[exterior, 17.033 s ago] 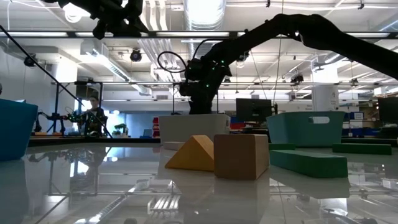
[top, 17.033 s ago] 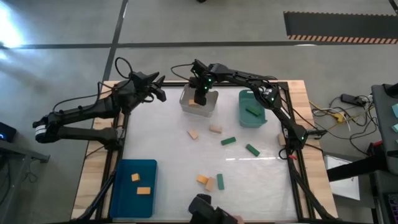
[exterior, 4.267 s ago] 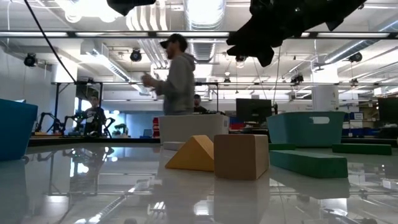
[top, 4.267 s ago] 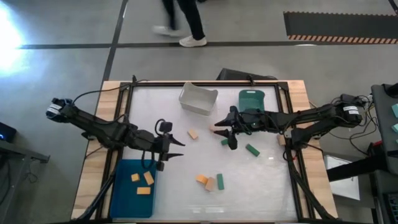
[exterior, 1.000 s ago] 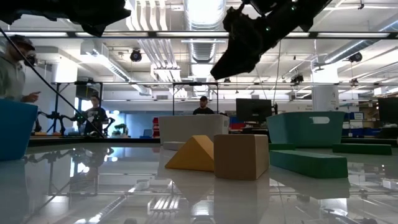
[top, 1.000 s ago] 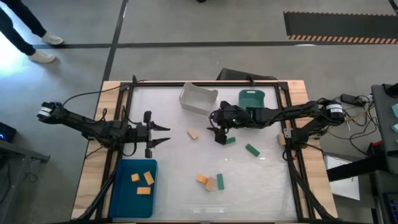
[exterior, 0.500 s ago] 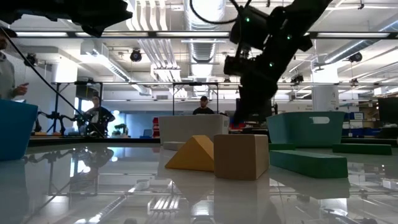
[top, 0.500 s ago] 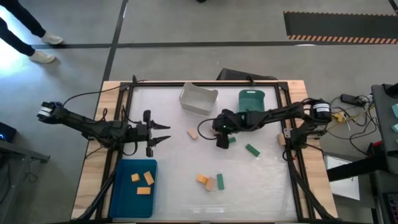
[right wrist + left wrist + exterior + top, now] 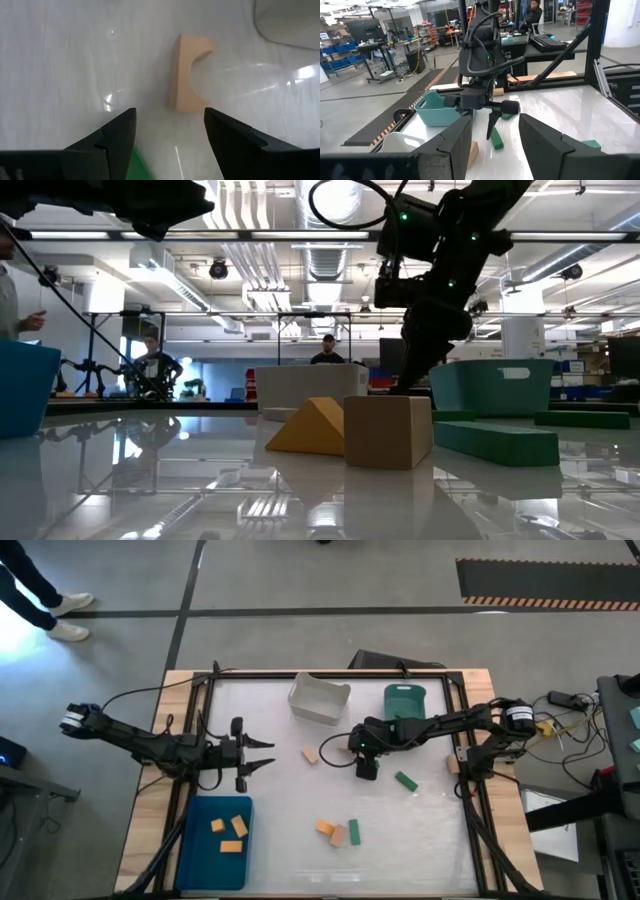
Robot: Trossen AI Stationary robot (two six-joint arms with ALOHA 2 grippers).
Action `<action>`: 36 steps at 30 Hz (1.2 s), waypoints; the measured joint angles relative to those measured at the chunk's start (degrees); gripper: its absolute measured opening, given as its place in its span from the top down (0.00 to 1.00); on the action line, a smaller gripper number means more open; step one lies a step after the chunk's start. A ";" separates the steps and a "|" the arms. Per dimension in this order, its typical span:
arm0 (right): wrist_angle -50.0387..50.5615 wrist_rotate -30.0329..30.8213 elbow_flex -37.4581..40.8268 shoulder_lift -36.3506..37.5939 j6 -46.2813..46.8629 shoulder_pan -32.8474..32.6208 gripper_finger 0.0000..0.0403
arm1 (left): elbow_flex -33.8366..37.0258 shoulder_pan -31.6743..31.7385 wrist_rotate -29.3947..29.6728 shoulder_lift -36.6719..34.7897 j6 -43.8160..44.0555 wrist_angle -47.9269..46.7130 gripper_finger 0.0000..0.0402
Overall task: Sort & place blocks by color
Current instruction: Put the brown block into the gray bin
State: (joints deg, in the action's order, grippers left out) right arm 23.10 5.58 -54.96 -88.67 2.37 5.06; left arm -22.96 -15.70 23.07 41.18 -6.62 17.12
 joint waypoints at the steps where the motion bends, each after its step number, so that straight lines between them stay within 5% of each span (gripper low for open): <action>1: -1.00 0.22 0.00 -0.36 -0.28 0.00 0.44 | 0.00 0.00 0.00 0.05 -0.01 -0.08 0.63; 9: -13.28 0.83 0.13 -4.49 -5.37 1.79 0.44 | 0.11 0.00 0.00 0.21 -0.32 -0.04 0.63; 15: -13.47 0.14 0.06 -9.28 -6.13 2.92 0.46 | 0.13 0.00 0.00 0.32 -0.14 -0.08 0.63; 28: -11.90 -0.02 -1.04 -8.84 -4.65 2.88 0.90 | 0.20 0.00 0.00 0.41 -0.27 -0.07 0.63; 36: 5.00 -0.02 -12.58 -7.71 -7.45 3.17 0.90 | 0.24 0.00 -0.01 0.41 -1.22 1.24 0.63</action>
State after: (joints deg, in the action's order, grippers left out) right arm 28.09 5.56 -67.54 -96.38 -5.08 8.23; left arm -22.72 -15.70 23.06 41.58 -7.84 18.36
